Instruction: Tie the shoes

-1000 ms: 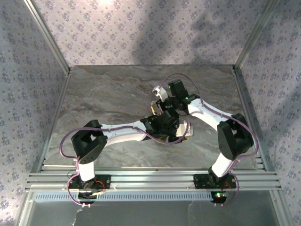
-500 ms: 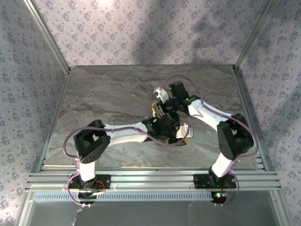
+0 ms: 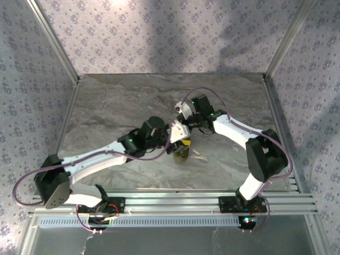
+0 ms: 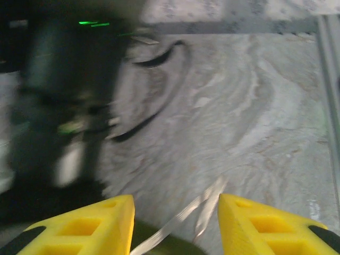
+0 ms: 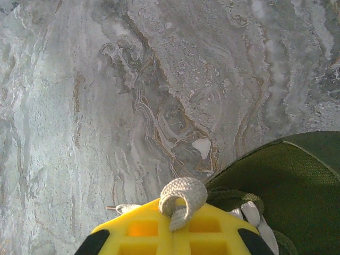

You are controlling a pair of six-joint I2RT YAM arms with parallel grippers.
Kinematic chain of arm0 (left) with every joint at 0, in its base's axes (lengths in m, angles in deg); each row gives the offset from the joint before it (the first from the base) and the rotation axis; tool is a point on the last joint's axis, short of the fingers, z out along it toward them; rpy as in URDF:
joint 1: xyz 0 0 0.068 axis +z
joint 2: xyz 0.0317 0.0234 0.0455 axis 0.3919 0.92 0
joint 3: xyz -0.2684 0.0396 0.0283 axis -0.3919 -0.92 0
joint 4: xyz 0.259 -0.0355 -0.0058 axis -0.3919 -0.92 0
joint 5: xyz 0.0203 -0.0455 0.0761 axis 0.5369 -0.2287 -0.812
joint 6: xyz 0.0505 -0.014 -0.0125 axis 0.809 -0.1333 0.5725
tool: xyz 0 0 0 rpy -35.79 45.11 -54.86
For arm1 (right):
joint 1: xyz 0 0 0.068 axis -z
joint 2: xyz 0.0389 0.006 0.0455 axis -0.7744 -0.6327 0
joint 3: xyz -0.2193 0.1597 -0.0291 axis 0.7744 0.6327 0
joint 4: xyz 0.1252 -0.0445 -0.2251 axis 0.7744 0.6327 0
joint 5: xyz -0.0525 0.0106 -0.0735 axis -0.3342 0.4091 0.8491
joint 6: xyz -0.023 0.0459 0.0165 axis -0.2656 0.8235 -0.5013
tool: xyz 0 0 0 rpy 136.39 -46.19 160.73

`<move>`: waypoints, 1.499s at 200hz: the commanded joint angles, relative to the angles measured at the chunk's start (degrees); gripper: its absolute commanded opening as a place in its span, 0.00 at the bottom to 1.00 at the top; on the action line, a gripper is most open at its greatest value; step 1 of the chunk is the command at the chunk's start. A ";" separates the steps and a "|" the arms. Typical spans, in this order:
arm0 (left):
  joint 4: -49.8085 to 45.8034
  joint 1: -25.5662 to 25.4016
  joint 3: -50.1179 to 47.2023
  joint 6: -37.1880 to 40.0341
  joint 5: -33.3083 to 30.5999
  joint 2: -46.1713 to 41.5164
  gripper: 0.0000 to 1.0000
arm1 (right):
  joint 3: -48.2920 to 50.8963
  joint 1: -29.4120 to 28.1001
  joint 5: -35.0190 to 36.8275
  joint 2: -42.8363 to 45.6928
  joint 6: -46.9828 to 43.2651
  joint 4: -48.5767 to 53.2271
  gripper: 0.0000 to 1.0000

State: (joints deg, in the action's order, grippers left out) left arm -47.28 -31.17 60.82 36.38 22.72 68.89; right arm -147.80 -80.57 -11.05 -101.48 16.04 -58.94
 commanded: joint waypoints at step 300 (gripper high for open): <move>-0.70 18.68 5.47 6.28 21.41 6.46 0.36 | 19.02 3.02 4.14 11.38 1.69 2.04 0.42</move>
State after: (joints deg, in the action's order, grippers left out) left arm -47.63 -12.65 64.60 40.49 42.50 74.85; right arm -126.95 -77.36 -5.54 -89.04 18.32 -57.06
